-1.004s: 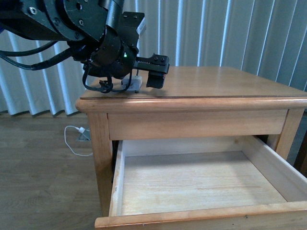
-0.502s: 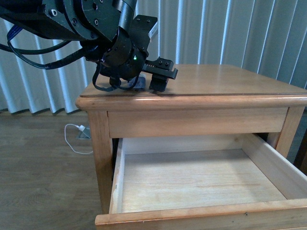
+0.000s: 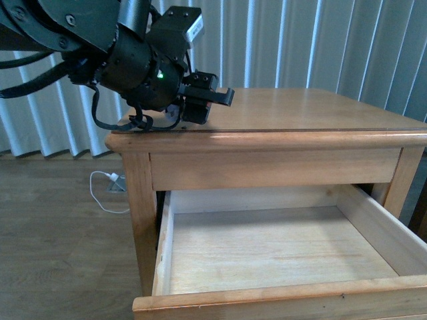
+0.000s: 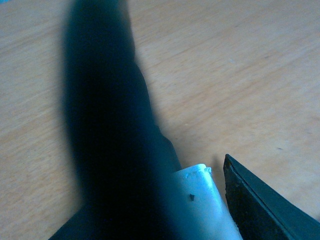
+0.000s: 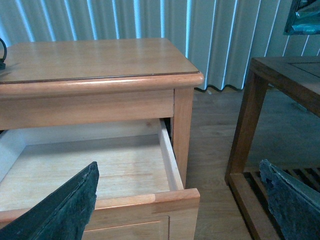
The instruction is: Put charger into drawer
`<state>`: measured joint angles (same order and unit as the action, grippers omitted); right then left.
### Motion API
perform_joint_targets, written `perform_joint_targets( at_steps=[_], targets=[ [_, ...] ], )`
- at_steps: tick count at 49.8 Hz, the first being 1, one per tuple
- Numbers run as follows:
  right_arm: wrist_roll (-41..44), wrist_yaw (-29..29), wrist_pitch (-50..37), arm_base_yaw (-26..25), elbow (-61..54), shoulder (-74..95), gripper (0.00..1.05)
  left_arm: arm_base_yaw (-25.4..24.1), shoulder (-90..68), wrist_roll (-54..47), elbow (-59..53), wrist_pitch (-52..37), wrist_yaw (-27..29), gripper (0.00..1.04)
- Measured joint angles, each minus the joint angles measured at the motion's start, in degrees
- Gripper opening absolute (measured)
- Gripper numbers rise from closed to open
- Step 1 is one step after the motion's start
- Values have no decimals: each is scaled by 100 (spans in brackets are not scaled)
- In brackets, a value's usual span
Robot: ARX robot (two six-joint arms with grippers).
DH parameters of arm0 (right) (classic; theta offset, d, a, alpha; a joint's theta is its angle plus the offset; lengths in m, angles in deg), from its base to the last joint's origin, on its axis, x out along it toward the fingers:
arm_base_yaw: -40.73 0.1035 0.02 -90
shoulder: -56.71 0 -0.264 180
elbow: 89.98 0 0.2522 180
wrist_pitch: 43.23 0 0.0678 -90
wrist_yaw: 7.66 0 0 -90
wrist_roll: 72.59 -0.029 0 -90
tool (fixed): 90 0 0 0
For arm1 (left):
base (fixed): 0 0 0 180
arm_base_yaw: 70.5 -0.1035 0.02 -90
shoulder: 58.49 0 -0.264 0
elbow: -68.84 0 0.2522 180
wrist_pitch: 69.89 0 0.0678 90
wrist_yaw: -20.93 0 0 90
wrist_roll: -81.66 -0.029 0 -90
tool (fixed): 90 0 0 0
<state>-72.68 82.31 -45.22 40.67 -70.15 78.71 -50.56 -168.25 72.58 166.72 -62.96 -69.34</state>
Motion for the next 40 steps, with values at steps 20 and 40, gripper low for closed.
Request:
perform_joint_targets(
  at_steps=[20, 40],
  targets=[
    [0, 2, 0, 0, 0, 0, 96, 463, 1644, 72, -1534, -498, -605, 48],
    [0, 2, 0, 0, 0, 0, 96, 1279, 1497, -140, -2175, -525, -745, 48]
  ],
)
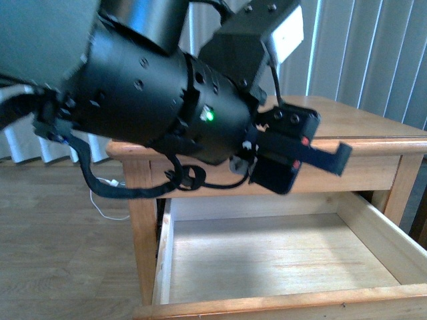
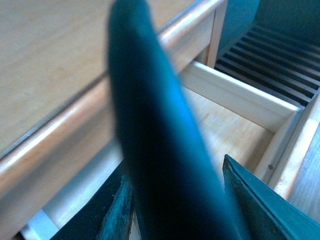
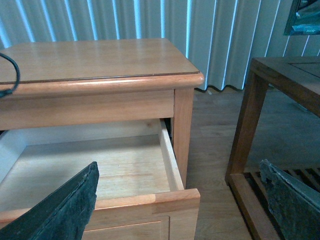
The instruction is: Put charger into drawer
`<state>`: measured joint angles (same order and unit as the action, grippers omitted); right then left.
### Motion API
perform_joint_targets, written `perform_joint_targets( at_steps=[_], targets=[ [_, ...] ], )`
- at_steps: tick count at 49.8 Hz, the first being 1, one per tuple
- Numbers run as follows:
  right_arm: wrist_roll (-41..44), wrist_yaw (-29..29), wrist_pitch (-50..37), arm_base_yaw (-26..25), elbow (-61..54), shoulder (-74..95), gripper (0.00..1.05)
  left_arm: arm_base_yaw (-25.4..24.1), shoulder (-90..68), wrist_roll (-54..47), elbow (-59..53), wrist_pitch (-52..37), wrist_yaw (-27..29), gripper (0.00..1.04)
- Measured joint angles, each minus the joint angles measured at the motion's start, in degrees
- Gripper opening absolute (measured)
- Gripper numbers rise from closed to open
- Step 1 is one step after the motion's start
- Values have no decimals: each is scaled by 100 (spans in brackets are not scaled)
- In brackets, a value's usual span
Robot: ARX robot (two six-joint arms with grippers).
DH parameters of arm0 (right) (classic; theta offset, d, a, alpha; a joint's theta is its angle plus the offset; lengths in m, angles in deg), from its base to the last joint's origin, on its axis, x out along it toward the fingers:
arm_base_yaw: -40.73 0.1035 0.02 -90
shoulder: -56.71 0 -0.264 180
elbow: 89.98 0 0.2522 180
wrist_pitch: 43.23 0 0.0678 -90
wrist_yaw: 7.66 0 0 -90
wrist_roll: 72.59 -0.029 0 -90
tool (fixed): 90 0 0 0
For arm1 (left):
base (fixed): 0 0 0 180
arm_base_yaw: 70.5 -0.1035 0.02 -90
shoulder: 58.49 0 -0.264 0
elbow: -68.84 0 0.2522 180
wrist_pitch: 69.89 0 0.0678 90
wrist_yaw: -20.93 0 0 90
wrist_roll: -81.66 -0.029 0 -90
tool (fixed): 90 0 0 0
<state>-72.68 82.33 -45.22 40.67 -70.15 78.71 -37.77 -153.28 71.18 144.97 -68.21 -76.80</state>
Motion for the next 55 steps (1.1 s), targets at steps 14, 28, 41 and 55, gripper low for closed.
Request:
perform_joint_targets(
  at_steps=[14, 28, 41, 55],
  targets=[
    [0, -2, 0, 0, 0, 0, 96, 151, -1200, -24, 192, -35, 328, 48],
    [-2, -2, 0, 0, 0, 0, 96, 109, -1930, -28, 601, 9, 739, 48],
    [0, 0, 0, 0, 0, 0, 96, 103, -2013, -225, 684, 33, 935, 79],
    [0, -2, 0, 0, 0, 0, 96, 103, -1296, -304, 166, -299, 925, 98]
  ],
)
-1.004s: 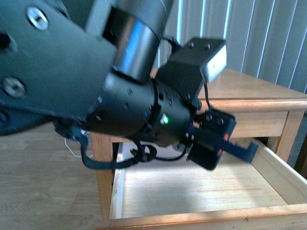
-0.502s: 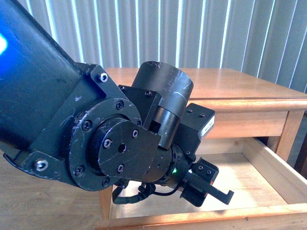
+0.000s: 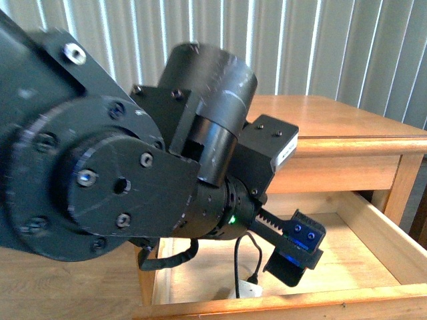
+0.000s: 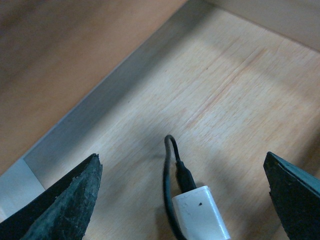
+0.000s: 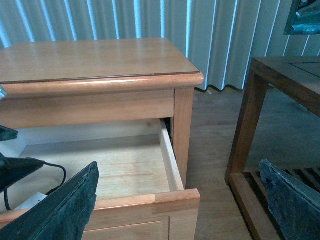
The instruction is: Put charger into drawer
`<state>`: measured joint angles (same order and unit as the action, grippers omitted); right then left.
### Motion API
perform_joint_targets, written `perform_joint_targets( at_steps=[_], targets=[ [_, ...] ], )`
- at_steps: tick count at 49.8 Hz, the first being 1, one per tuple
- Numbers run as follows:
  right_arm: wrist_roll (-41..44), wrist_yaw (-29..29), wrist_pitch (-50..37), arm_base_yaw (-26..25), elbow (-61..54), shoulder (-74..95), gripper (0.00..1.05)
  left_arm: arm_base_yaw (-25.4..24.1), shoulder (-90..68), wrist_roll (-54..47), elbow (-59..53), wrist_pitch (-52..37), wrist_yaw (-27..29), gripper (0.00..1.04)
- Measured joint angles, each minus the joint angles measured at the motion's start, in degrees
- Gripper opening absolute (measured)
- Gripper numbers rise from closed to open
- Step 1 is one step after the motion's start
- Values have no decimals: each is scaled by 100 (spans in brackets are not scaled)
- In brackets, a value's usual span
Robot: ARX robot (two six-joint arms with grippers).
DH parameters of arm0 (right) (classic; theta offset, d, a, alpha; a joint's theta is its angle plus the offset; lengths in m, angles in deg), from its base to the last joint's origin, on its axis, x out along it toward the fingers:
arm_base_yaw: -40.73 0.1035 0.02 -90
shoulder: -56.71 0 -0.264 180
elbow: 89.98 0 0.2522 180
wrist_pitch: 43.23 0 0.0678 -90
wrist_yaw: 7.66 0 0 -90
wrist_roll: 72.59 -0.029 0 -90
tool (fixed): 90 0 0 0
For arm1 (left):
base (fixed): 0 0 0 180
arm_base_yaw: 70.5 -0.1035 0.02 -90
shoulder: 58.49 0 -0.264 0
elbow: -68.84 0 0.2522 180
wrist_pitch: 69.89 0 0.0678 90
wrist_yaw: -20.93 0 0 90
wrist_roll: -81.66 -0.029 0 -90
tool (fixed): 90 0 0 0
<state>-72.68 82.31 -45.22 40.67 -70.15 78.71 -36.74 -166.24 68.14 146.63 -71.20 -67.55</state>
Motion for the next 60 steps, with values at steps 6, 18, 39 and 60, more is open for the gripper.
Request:
perform_joint_targets(
  at_steps=[6, 18, 39, 60],
  targets=[
    [0, 2, 0, 0, 0, 0, 96, -48, 780, 9, -474, -236, 131, 99],
    [0, 2, 0, 0, 0, 0, 96, -457, 2291, 273, -1504, -675, 741, 99],
    [0, 2, 0, 0, 0, 0, 96, -1193, 5847, 1145, -3814, -92, 2153, 99],
    [0, 2, 0, 0, 0, 0, 96, -1001, 7936, 2437, -4872, 658, 3274, 99]
  ],
)
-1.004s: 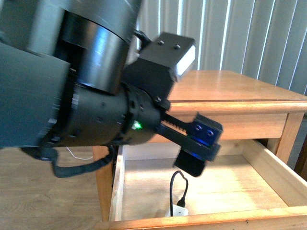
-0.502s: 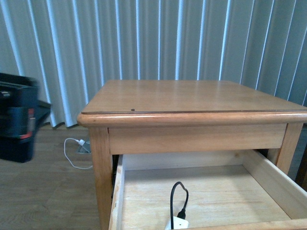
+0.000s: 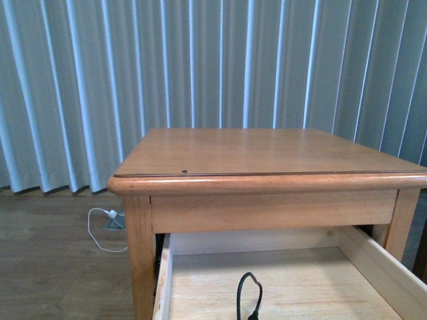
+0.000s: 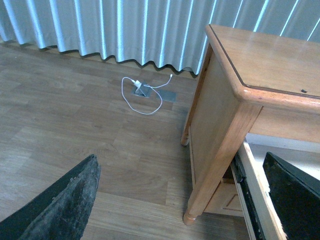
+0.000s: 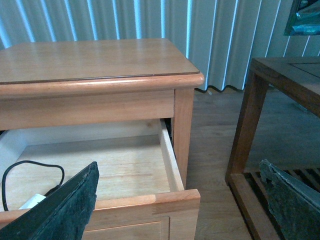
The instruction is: Put charger into drawer
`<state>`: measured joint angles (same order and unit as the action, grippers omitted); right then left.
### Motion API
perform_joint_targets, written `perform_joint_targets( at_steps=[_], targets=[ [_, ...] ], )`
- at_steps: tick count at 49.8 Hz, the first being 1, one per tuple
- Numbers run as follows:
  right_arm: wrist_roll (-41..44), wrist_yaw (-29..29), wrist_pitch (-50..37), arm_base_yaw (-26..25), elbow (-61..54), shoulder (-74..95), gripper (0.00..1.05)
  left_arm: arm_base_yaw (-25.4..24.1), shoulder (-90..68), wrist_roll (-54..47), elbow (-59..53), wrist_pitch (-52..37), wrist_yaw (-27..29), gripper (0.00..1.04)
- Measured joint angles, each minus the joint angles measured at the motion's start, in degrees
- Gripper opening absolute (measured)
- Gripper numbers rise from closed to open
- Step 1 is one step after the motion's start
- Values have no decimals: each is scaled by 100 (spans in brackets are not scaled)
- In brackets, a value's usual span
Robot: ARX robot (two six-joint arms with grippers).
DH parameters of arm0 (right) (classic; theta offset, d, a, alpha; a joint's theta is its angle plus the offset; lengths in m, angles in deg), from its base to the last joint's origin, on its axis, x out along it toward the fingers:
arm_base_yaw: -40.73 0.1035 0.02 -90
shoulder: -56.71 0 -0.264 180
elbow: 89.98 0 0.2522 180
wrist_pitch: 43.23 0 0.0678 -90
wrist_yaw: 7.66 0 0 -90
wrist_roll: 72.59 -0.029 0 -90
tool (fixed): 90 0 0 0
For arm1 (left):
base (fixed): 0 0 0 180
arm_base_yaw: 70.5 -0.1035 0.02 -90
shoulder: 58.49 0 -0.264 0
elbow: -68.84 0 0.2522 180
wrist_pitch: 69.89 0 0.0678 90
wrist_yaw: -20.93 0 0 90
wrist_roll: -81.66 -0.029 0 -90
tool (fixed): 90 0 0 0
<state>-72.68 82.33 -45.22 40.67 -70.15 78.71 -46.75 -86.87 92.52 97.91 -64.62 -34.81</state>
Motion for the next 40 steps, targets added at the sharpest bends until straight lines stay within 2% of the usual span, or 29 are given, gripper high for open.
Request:
perform_joint_targets(
  at_steps=[4, 6, 10, 12, 23, 28, 29, 31, 36, 40],
  targets=[
    [0, 0, 0, 0, 0, 0, 96, 0, -2, 20, 0, 0, -9, 99],
    [0, 0, 0, 0, 0, 0, 96, -68, 57, -107, -46, -105, -280, 95],
    [0, 0, 0, 0, 0, 0, 96, -422, 297, -564, -302, -393, -1338, 81],
    [0, 0, 0, 0, 0, 0, 96, -634, 483, -756, -444, -396, -1731, 71],
    [-2, 0, 0, 0, 0, 0, 96, -1272, 975, -981, -833, -315, -2363, 31],
    [0, 0, 0, 0, 0, 0, 96, -1554, 1233, -1021, -1005, -223, -2636, 6],
    [0, 0, 0, 0, 0, 0, 96, -1615, 1285, -1025, -1034, -201, -2721, 4],
    [0, 0, 0, 0, 0, 0, 96, -1989, 1405, -1040, -1084, -129, -3239, 4],
    [0, 0, 0, 0, 0, 0, 96, -2334, 1550, -1043, -1156, -70, -3348, 4],
    [0, -2, 0, 0, 0, 0, 96, -2350, 1668, -1043, -1217, -15, -3412, 4]
  ],
)
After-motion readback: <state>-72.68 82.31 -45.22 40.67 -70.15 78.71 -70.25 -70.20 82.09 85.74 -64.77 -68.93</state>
